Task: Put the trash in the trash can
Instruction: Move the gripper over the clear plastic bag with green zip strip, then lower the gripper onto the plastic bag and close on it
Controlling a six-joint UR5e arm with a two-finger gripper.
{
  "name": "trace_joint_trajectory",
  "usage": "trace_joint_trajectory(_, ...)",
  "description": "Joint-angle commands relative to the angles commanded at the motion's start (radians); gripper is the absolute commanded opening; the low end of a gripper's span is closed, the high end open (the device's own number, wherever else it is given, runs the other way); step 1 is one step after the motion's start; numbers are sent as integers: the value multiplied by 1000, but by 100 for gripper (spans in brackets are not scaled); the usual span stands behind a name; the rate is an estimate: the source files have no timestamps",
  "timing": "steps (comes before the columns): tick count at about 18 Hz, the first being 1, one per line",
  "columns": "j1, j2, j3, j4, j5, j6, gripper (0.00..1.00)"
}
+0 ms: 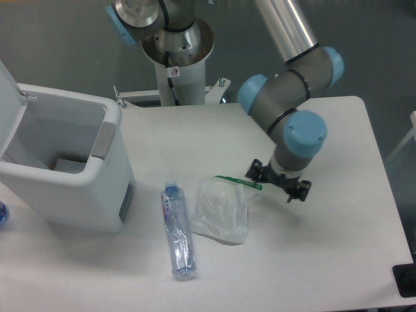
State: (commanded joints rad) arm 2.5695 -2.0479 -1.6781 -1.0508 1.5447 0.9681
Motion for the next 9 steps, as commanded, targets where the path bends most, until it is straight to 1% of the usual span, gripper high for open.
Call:
trace_joint_trajectory(5,-44,0,-34,0,0,-63,100)
trace_joint_trajectory(9,-58,0,-63,2,-2,-66,100)
